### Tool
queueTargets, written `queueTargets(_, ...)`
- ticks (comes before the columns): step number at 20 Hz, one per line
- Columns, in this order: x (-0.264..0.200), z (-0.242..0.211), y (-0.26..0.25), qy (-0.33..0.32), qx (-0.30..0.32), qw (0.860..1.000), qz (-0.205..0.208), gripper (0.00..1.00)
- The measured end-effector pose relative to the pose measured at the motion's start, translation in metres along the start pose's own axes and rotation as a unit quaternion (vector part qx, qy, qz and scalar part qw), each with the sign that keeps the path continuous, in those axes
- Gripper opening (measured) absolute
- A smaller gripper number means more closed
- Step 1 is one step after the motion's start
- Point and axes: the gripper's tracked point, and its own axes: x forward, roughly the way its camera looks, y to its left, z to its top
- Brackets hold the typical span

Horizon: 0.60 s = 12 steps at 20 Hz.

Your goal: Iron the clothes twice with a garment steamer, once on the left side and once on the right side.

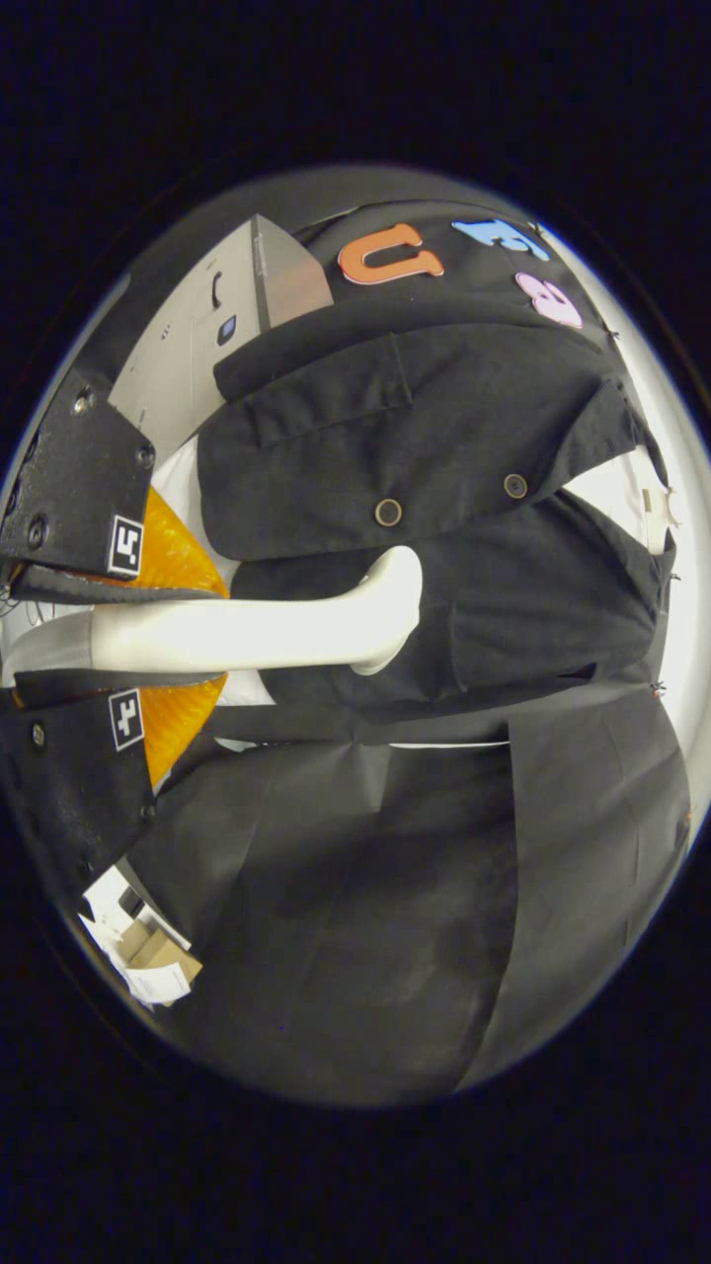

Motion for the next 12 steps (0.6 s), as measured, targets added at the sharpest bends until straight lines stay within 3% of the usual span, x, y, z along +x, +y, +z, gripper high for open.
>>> queueTargets(12,-0.002,-0.071,-0.01,0.071,0.01,0.997,0.002,0.29)
